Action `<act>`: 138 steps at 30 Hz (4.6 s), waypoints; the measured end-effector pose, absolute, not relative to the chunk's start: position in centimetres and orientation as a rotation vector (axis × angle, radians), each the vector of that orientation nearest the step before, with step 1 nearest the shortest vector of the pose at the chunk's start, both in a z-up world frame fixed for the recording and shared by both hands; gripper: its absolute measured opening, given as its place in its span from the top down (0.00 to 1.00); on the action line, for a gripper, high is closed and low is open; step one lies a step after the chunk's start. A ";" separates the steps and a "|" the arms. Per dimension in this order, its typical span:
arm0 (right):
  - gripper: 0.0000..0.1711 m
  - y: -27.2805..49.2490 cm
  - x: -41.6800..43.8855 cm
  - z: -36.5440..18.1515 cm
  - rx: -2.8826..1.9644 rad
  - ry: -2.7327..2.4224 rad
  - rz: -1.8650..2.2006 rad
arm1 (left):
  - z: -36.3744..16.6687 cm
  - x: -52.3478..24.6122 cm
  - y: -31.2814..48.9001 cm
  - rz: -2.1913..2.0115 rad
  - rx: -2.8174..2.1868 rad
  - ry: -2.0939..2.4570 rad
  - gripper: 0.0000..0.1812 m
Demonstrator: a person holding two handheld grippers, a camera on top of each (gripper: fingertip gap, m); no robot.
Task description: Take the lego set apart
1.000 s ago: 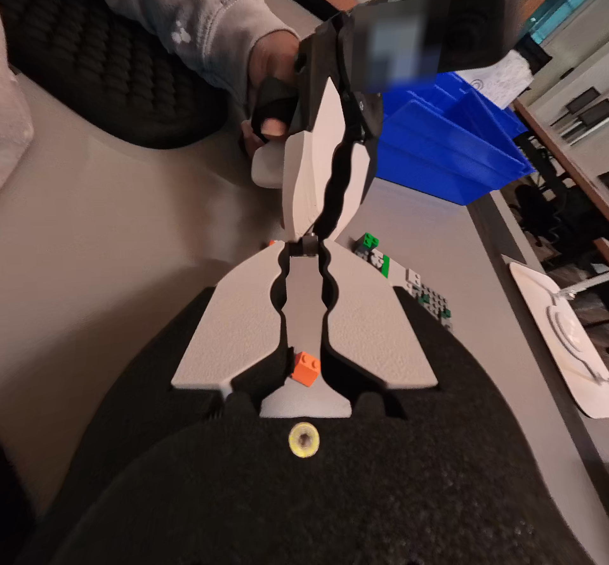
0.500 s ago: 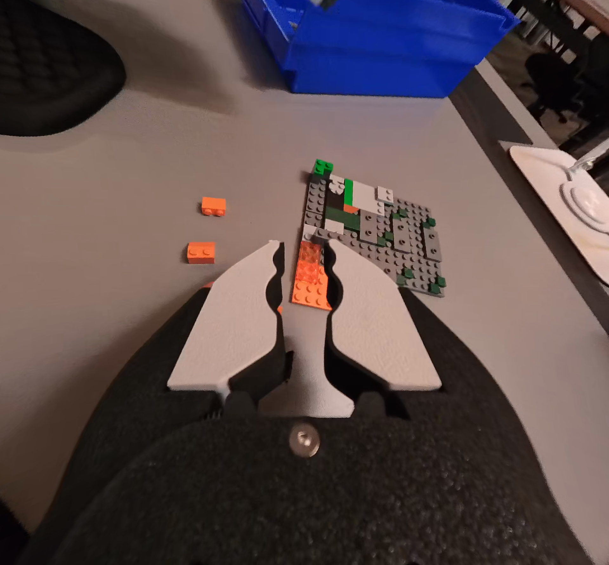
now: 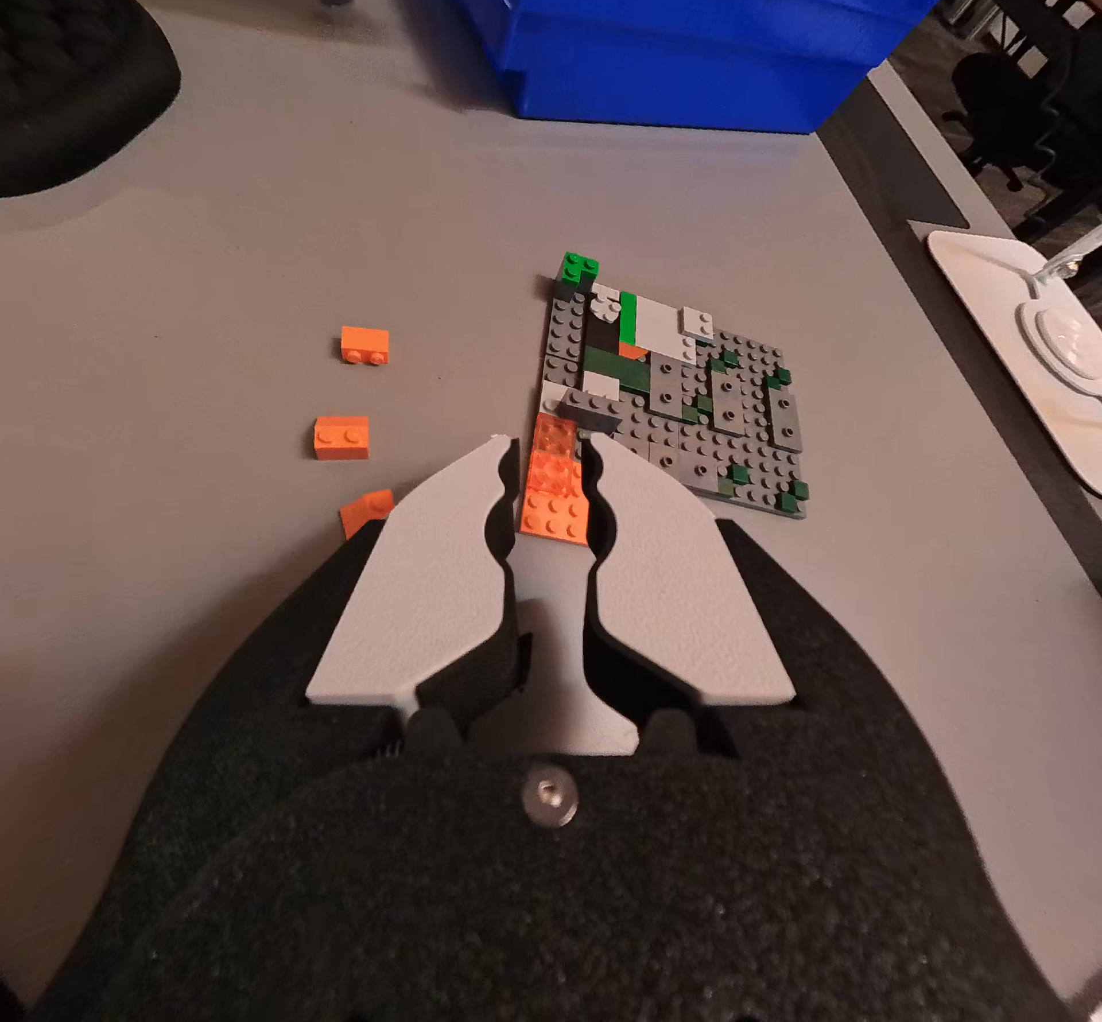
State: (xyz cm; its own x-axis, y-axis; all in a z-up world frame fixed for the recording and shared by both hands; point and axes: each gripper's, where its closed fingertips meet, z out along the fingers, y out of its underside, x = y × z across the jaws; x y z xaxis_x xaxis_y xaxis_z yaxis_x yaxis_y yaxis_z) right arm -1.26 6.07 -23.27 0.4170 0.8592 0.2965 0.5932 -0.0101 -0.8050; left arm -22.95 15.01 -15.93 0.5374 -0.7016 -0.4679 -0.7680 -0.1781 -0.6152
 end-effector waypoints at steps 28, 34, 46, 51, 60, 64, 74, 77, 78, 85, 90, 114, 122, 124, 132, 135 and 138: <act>0.90 6.3 -0.1 -23.0 -1.712 -1.267 0.303 | -22.7 -32.1 8.5 -0.134 -2.299 1.293 0.90; 0.90 6.2 -0.2 -23.2 -1.714 -1.279 0.293 | -17.4 -30.3 14.2 -0.066 -2.140 1.113 0.90; 0.90 6.3 0.4 -23.1 -1.723 -1.261 0.292 | -19.4 -28.3 18.4 -0.113 -2.132 1.098 0.78; 0.90 6.3 0.3 -23.2 -1.724 -1.264 0.295 | -17.5 -26.7 17.5 -0.169 -2.026 1.104 0.78; 0.90 6.5 0.4 -23.2 -1.746 -1.239 0.301 | -15.3 -13.0 9.1 -0.485 -1.637 1.438 0.86; 0.88 7.1 0.1 -22.8 -1.802 -1.181 0.366 | -19.2 -8.5 8.3 -0.485 -1.690 1.520 0.84; 0.80 4.6 -2.1 -24.7 -2.050 -1.458 0.604 | -24.3 -6.9 5.8 -0.515 -1.684 1.728 0.84; 0.77 3.7 -0.2 -25.4 -2.078 -1.562 0.515 | -24.5 -7.6 5.7 -0.542 -1.681 1.717 0.84; 0.77 3.8 0.2 -25.5 -2.090 -1.552 0.497 | -24.5 -7.7 5.8 -0.545 -1.680 1.707 0.85; 0.90 3.5 1.2 -26.2 -2.153 -1.490 0.466 | -25.0 -7.9 5.7 -0.542 -1.664 1.717 0.86; 0.90 6.1 7.9 -23.8 -2.233 -1.200 0.330 | -25.2 -8.3 5.7 -0.546 -1.669 1.711 0.87; 0.79 0.9 1.7 -23.0 -1.966 -1.396 0.597 | -24.9 -7.6 5.7 -0.549 -1.636 1.691 0.87; 0.85 0.5 -1.5 -26.0 -1.999 -1.526 0.593 | -24.3 -7.6 5.4 -0.558 -1.613 1.692 0.88; 0.90 0.5 -1.5 -26.1 -2.003 -1.524 0.585 | -24.4 -7.6 5.4 -0.556 -1.612 1.695 0.88; 0.96 2.9 6.0 -23.8 -2.095 -1.336 0.405 | -24.6 -7.6 5.2 -0.556 -1.614 1.710 0.88; 0.96 4.0 11.7 -23.0 -2.177 -1.166 0.308 | -24.6 -7.5 5.1 -0.558 -1.615 1.714 0.88; 0.95 4.7 16.4 -23.6 -2.262 -1.021 0.211 | -24.7 -7.5 5.0 -0.555 -1.619 1.723 0.88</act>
State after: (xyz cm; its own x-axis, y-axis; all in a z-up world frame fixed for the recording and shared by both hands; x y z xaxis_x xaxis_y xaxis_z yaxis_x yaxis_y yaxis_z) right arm 16.42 4.67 -23.63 0.6855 0.7197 0.1099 0.6169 -0.4940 -0.6127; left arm -7.47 5.05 -24.74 0.0245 -0.9802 -0.1964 -0.6814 0.1274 -0.7208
